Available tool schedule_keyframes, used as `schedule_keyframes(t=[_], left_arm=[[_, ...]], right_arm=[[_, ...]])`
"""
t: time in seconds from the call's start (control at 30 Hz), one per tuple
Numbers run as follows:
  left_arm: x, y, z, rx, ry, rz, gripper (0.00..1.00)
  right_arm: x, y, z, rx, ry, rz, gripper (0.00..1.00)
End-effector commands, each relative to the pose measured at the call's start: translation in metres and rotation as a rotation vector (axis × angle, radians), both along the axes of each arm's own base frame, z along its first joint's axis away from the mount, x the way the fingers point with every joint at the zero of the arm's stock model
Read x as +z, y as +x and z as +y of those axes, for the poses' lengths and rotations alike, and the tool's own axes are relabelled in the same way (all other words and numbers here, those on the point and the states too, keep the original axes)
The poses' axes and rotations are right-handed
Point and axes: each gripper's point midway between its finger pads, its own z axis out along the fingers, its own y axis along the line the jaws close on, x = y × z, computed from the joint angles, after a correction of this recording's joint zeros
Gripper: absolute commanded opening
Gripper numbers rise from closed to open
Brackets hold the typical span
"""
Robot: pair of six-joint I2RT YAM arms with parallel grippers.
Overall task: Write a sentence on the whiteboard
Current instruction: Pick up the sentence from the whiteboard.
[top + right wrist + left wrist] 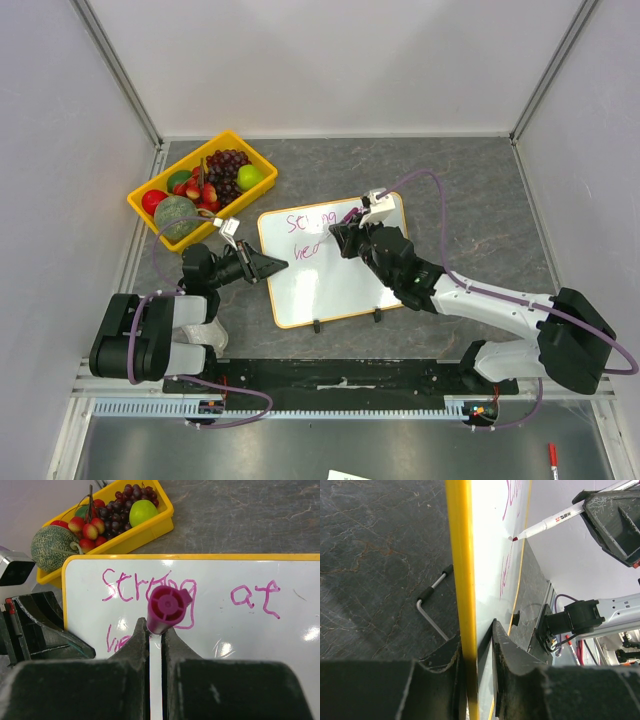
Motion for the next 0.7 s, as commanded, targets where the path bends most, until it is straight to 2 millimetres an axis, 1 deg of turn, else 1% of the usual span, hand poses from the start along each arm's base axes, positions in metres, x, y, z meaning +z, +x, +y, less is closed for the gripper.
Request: schedule_keyframes(t=[0.0,0.37,0.53,0.67], left_arm=[[-0.004,0.008,0.002,0.01,0.047,-0.062,0.02],[-0.003,0.008,0.001,0.008,0.047,-0.063,0.02],[-0.003,0.008,0.002,0.011,0.048,-0.063,0.02],[-0.003,0.008,0.002,0.013,0.048,-0.063,0.02]], right_arm=[[0.012,0.009,-0.002,-0.033,0.001,-0.025,0.0],[-0.015,-0.004,-0.005,0.011,-0.029,0.026,0.0],[-0.023,-0.008,-0.007,0.023,-0.042,0.044,0.0],[-0.026,-0.011,-0.01,0.023,-0.043,0.048,0.0]])
